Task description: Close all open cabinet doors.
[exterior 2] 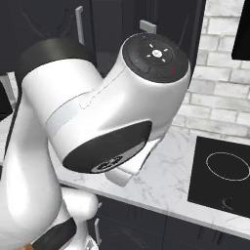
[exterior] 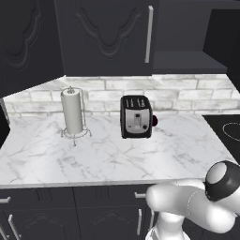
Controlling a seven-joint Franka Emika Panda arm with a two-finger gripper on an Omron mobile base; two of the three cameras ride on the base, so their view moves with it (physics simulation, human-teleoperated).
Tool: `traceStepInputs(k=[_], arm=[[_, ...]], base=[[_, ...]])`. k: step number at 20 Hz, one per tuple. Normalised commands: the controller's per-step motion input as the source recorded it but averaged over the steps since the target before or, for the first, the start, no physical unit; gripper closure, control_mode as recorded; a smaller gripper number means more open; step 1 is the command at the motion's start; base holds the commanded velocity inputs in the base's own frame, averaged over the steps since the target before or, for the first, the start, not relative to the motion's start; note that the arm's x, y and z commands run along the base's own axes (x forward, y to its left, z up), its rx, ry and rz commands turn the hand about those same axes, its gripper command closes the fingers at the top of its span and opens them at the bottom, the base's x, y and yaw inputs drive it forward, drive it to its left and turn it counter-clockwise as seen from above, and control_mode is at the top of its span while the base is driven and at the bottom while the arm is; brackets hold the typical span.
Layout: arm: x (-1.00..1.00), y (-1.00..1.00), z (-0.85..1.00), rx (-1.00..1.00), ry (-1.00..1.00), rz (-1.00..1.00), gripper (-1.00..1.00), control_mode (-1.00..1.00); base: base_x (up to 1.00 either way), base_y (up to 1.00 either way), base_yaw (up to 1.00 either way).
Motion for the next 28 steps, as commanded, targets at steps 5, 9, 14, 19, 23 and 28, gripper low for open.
traceStepInputs(k=[5,9,14,19,23,28], arm=[[0.55,-0.15,-0.08,0.14,-0.16,0.00,-1.00,-1.00],[0.49,-0.08,-0.15,0.02,-0.21,0.00,-1.00,-1.00],[0.38,-0.03,-0.37,0.00,-0.32,0.00,-1.00,-1.00],[0.48,-0.05,-0.38,0.00,-0.32,0.00,-1.00,-1.00],[0.67,-0.10,-0.18,0.00,-0.16,0.00,-1.00,-1.00],[0.65,-0.22,-0.06,0.00,-0.07,0.00,-1.00,-1.00]], base=[[0.00,0.00,0.00],[0.00,0.00,0.00],[0.00,0.00,0.00],[0.00,0.00,0.00],[0.00,0.00,0.00],[0.00,0.00,0.00]])
